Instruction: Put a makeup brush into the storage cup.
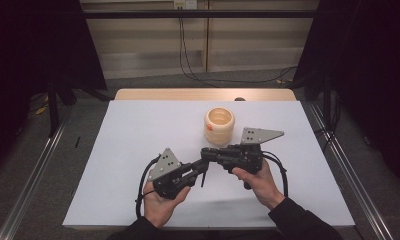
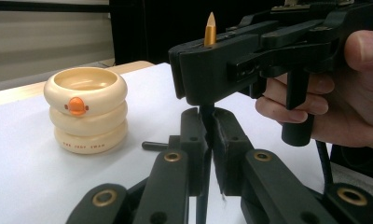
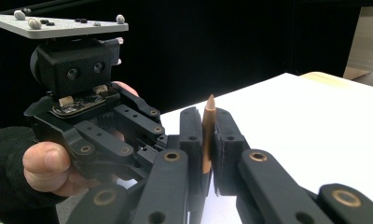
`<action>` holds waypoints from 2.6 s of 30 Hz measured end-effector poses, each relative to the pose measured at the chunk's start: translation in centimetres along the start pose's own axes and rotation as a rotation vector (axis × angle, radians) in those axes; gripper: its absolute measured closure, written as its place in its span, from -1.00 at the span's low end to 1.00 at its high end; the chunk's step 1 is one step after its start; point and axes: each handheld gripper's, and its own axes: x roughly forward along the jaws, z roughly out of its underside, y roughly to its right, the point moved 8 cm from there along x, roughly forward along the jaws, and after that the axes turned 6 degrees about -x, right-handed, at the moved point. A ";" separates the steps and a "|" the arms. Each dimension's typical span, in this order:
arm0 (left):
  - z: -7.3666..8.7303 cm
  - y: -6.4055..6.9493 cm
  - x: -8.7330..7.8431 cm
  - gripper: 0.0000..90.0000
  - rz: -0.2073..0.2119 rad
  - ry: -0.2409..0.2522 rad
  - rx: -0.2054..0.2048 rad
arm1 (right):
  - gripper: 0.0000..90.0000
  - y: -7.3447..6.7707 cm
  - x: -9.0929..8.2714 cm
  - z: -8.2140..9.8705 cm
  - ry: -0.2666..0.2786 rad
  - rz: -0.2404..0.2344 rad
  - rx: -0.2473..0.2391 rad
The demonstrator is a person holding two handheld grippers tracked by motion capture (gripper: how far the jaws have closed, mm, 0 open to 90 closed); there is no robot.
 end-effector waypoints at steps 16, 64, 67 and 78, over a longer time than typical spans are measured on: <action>0.2 -1.0 0.2 0.08 -0.055 0.038 0.004 | 0.89 0.2 -0.4 -0.3 0.009 0.022 -0.006; 2.5 -5.2 -4.8 -0.97 -0.159 0.023 0.053 | 0.89 1.8 -2.1 -0.9 0.021 0.086 -0.038; 2.8 -5.2 -5.2 -0.94 -0.135 0.011 0.059 | 0.89 1.9 -2.2 -0.9 0.022 0.093 -0.036; 4.8 -5.8 -6.2 -0.97 -0.124 -0.004 0.049 | 0.89 3.2 -2.7 -1.3 0.024 0.125 -0.045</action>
